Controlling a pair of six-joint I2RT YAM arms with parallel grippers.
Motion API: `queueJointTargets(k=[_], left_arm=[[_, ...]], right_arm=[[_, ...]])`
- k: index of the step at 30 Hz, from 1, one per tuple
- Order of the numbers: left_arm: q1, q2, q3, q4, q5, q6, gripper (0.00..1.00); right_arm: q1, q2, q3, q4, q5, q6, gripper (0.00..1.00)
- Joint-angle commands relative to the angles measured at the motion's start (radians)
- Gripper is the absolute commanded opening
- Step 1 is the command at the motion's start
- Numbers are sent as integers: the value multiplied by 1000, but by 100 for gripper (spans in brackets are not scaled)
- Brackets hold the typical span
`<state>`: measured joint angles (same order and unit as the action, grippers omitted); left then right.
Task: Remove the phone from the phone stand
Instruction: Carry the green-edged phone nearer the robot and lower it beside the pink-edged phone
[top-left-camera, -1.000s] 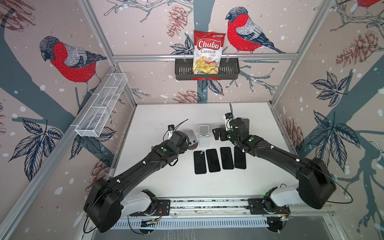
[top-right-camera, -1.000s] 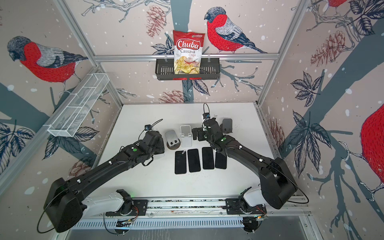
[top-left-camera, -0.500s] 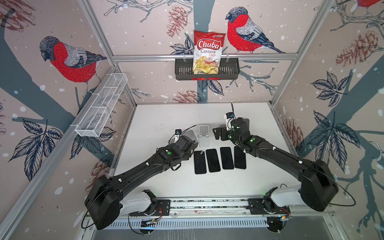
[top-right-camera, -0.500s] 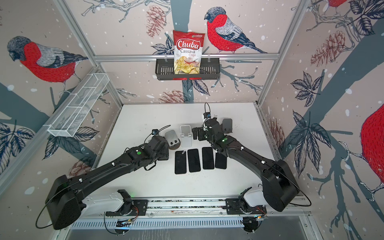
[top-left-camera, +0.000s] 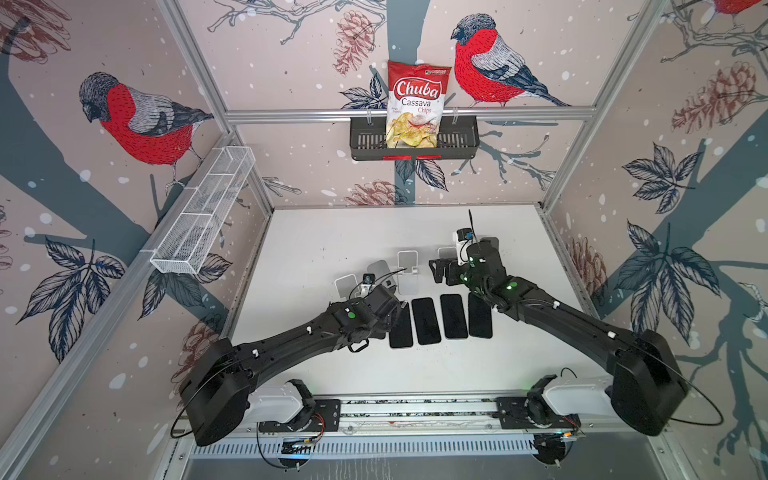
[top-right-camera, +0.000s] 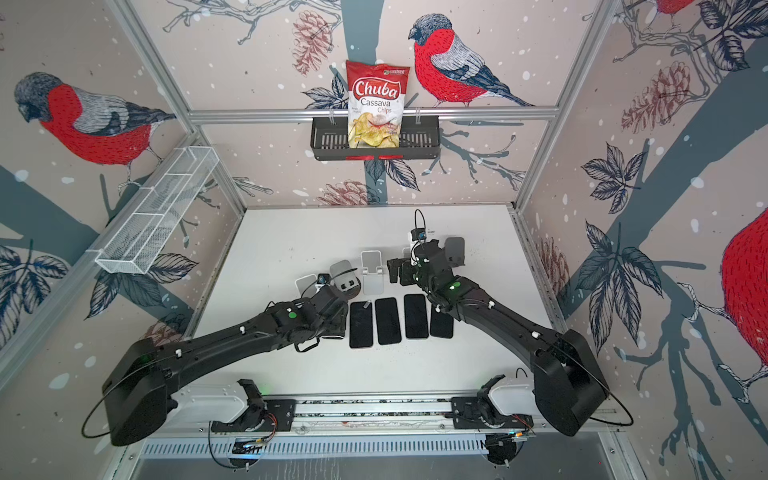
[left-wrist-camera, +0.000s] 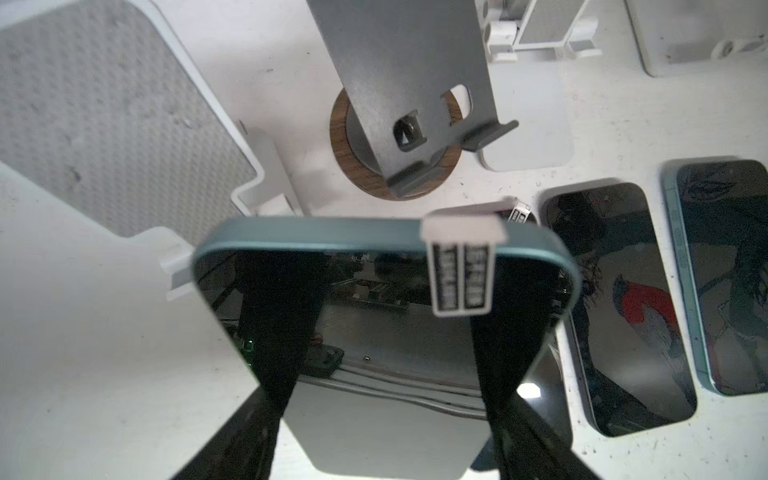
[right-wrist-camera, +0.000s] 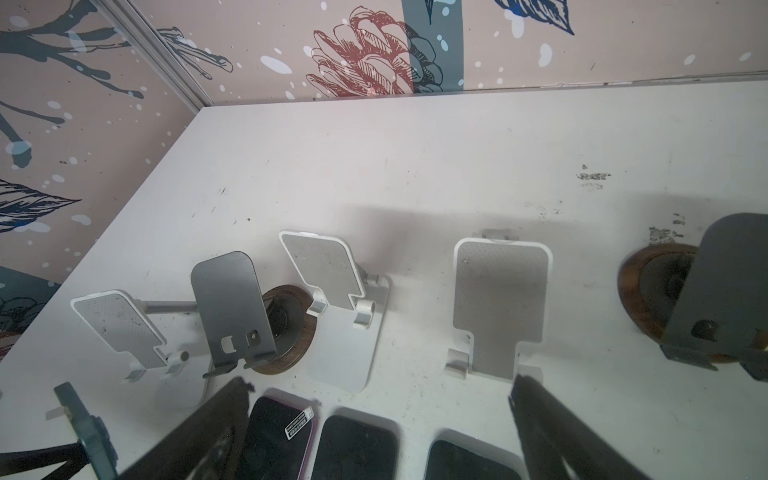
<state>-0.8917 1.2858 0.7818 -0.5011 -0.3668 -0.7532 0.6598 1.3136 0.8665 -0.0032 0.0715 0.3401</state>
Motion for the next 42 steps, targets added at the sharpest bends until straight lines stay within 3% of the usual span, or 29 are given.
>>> queueJointTargets(k=[1,23,42], left_arm=[[-14,13,-5,-4,0,-27,61],[-44,81,-71,18,56,-97,61],[-44,258,-21,25,76,-102,61]], right_arm=[[0,-21,-15,36,7,12,99],[1,-56,-63,49,25,20,99],[-9,-56,-76,58,29,17,99]])
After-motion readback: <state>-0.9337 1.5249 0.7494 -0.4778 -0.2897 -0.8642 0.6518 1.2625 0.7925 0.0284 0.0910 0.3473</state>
